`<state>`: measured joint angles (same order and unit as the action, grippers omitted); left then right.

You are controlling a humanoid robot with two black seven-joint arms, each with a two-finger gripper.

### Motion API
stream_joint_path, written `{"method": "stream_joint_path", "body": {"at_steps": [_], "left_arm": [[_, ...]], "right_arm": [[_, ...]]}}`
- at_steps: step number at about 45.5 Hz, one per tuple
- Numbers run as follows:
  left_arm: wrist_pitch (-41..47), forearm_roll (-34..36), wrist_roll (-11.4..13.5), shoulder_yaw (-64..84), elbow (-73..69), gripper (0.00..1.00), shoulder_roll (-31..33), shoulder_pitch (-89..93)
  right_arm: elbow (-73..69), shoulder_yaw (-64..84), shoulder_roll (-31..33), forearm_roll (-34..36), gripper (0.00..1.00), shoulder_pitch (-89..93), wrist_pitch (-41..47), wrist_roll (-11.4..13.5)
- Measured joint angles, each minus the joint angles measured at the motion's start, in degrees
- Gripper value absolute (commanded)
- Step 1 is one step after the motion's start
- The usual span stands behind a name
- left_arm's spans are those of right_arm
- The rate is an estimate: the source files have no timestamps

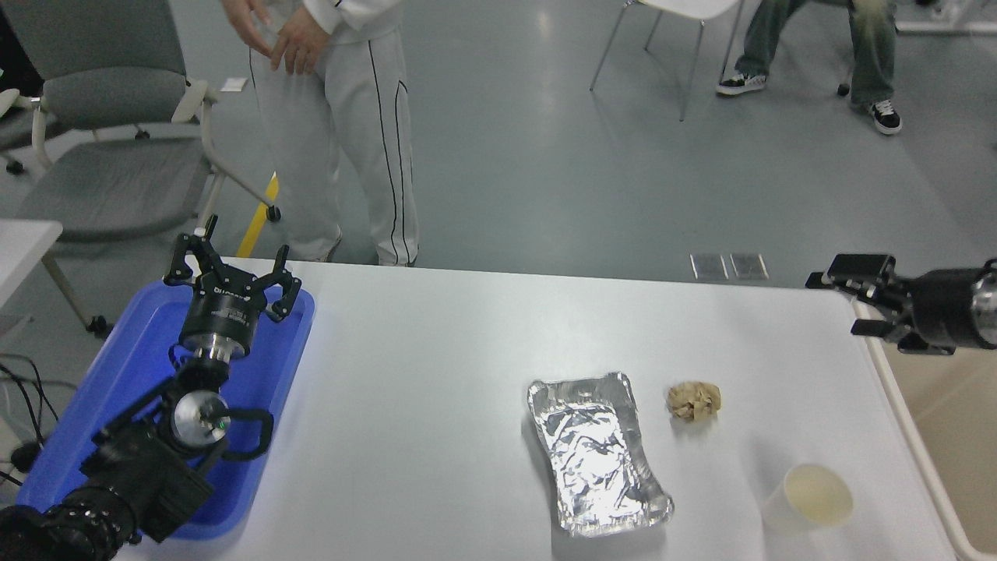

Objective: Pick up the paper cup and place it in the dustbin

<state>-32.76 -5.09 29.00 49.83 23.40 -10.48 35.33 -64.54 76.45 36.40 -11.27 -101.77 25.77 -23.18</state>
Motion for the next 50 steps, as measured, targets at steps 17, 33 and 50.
{"method": "stream_joint_path", "body": {"at_steps": [17,33,50], "left_arm": [[0.0,0.0,0.0,0.0,0.0,1.00,0.0,-0.1],[0.1,0.0,0.0,0.0,0.0,1.00,0.0,-0.1],[0.1,0.0,0.0,0.0,0.0,1.00,0.0,-0.1]], "right_arm": [[-5.6,1.4,-3.4,-3.6,1.00,-15.9,14.2,18.2],[-13.5,1.0,-4.2,-5.7,1.00,-27.8,18.3,21.9],[-17.0,1.5,-5.1,-8.2,1.00,-30.7,19.1,22.7]]}}
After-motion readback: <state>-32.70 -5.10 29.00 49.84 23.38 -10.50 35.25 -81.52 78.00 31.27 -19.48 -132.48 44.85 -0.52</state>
